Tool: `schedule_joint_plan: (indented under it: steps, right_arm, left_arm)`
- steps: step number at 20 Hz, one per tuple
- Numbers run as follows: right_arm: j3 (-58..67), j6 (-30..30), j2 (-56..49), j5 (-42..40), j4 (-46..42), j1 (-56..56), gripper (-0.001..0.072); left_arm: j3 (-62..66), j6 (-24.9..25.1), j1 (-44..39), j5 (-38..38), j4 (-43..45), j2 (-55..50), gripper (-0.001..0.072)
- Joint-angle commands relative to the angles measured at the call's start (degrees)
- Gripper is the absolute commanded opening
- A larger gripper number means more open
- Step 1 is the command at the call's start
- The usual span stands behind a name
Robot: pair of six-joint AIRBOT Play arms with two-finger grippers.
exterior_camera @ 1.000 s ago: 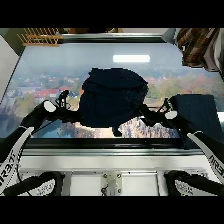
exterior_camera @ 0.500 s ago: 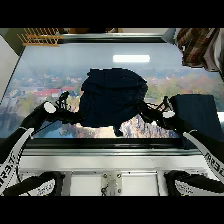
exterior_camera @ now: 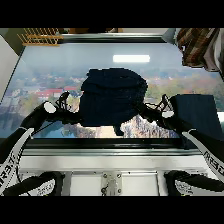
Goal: Fold the clothes and pants, and hang the long-sleeved shirts on hangers.
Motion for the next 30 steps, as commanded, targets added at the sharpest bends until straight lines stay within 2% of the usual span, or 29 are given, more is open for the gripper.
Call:
schedule_joint_plan:
  steps: [1,3,7,10,13,16,19,21,24,28,30]
  right_arm:
    - [0.5,-0.4,0.8,2.1,-6.6,0.0,0.0043]
    - [2.4,-0.2,3.5,6.0,-13.7,-0.7,0.0043]
    - [16.2,1.5,13.2,22.5,-24.7,-5.2,0.0042]
    - [31.3,8.6,21.6,33.9,-29.4,-6.3,0.0043]
    - [41.3,14.4,29.5,38.9,-29.3,-6.1,0.0043]
    - [43.1,22.9,38.0,41.6,-30.0,-6.1,0.0042]
    - [43.1,36.3,43.3,50.3,-35.8,-6.1,0.0042]
    - [43.1,43.8,44.2,57.3,-38.6,-6.1,0.0043]
    - [41.9,48.5,42.2,63.3,-39.6,-6.1,0.0043]
    - [35.4,47.5,32.8,63.8,-39.6,-6.1,0.0043]
    - [33.3,41.7,24.8,60.9,-39.6,-6.1,0.0043]
  left_arm:
    - [0.3,0.1,0.0,-0.2,0.3,0.0,0.0013]
    - [3.3,0.2,0.7,-2.1,0.6,1.0,0.0013]
    - [19.1,0.1,4.5,-7.1,0.4,10.8,0.0013]
    - [34.5,0.1,4.9,-7.0,0.0,21.0,0.0014]
    - [45.5,0.1,2.2,-3.7,0.2,30.2,0.0013]
    - [49.9,0.1,-1.8,-0.5,0.3,36.7,0.0013]
    - [49.0,0.1,-4.4,3.1,0.7,39.5,0.0013]
    - [45.8,-0.7,-4.4,3.9,0.6,38.8,0.0013]
    - [41.0,-1.4,-4.4,4.8,0.7,32.7,0.0013]
    - [40.6,-1.4,-4.4,8.3,0.6,15.4,0.0013]
    - [45.5,-1.3,-4.4,7.6,0.6,3.8,0.0013]
